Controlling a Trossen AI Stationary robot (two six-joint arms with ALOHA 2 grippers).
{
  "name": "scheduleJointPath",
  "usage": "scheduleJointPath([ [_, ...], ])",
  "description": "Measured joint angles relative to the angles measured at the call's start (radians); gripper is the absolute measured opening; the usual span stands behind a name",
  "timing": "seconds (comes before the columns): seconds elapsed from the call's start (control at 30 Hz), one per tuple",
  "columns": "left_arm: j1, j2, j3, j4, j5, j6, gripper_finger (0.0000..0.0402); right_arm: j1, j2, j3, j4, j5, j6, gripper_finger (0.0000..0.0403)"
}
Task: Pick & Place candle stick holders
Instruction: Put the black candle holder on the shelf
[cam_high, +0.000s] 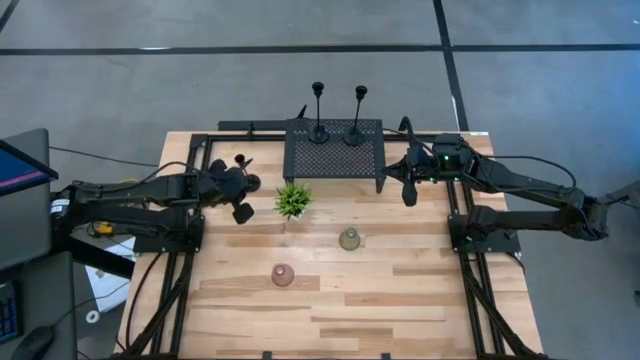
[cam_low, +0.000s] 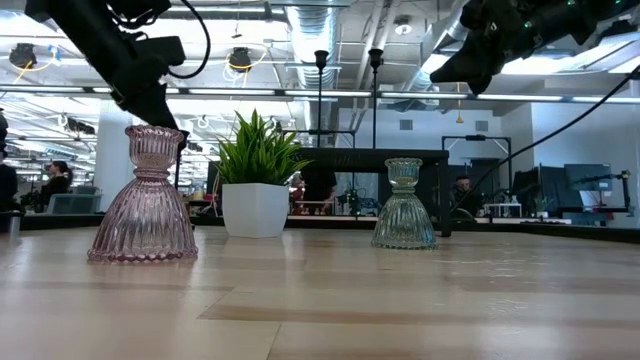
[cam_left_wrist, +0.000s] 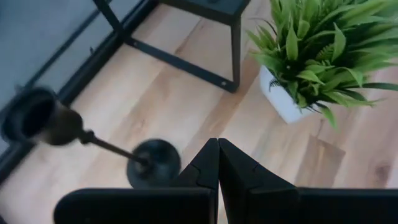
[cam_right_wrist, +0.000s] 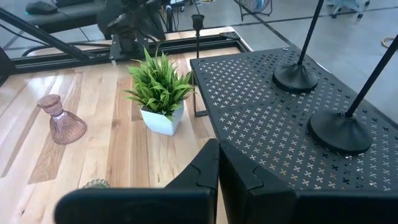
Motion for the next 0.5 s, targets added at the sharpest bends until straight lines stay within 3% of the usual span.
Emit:
scheduleJointPath([
  [0.33,0.160,-0.058,-0.002,0.039,0.021,0.181,0.0003,0.047,0.000,0.000,0.022,0.002,0.029,0.0000],
  [0.5,0.284,-0.119,-0.002,0.041,0.187,0.230,0.0003,0.067,0.000,0.000,0.048,0.003,0.029,0.0000],
])
